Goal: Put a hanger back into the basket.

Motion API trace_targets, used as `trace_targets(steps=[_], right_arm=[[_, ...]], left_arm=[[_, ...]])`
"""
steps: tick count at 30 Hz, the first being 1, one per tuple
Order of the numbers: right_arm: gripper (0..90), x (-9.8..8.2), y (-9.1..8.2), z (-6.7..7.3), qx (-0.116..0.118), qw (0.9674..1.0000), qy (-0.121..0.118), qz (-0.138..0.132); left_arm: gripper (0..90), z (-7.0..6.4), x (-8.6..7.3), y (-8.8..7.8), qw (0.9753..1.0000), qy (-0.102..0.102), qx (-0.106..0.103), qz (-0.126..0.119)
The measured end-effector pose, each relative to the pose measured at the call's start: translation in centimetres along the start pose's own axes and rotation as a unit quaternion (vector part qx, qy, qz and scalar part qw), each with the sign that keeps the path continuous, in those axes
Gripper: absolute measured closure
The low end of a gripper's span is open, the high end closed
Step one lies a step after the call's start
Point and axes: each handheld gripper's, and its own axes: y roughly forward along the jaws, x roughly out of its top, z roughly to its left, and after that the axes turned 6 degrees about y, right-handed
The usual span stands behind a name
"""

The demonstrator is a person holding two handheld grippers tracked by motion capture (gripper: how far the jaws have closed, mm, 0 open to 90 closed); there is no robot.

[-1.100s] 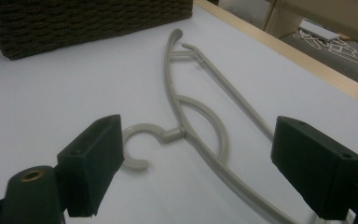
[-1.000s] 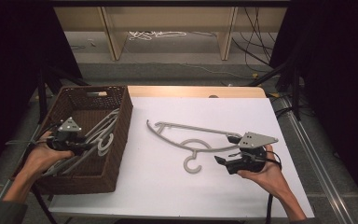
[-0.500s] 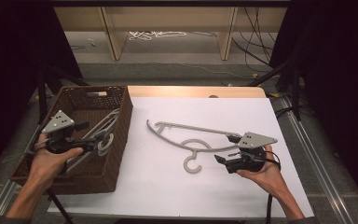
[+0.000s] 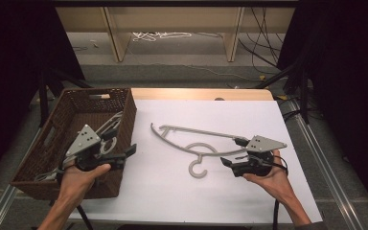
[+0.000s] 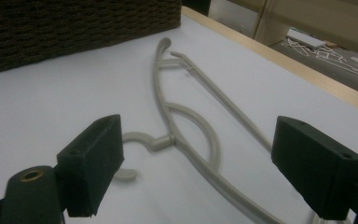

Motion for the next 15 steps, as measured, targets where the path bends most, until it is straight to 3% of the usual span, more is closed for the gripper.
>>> trace_targets(steps=[5, 6, 10, 13, 15], right_arm=[[17.4, 0.0, -0.1, -0.1, -0.003, 0.9996, 0.018, -0.024], [17.4, 0.0, -0.2, -0.2, -0.010, 0.9993, 0.011, -0.033], [17.4, -0.3, -0.4, 0.1, -0.007, 0.9986, 0.035, -0.039], [17.3, -0.7, -0.6, 0.4, -0.020, 0.9975, 0.043, -0.054], [17.1, -0.8, -0.7, 0.5, -0.022, 0.9967, 0.048, -0.061]], left_arm=[[15.9, -1.6, -1.1, 0.7, 0.9996, -0.007, -0.013, -0.022], [15.9, -2.1, -1.4, 0.9, 0.9996, -0.008, -0.017, -0.023], [16.0, -3.3, -2.6, 1.7, 0.9993, 0.009, -0.030, -0.019], [16.1, -3.9, -3.5, 2.2, 0.9993, 0.024, -0.022, -0.018], [16.1, -4.0, -3.8, 2.3, 0.9993, 0.024, -0.022, -0.017]])
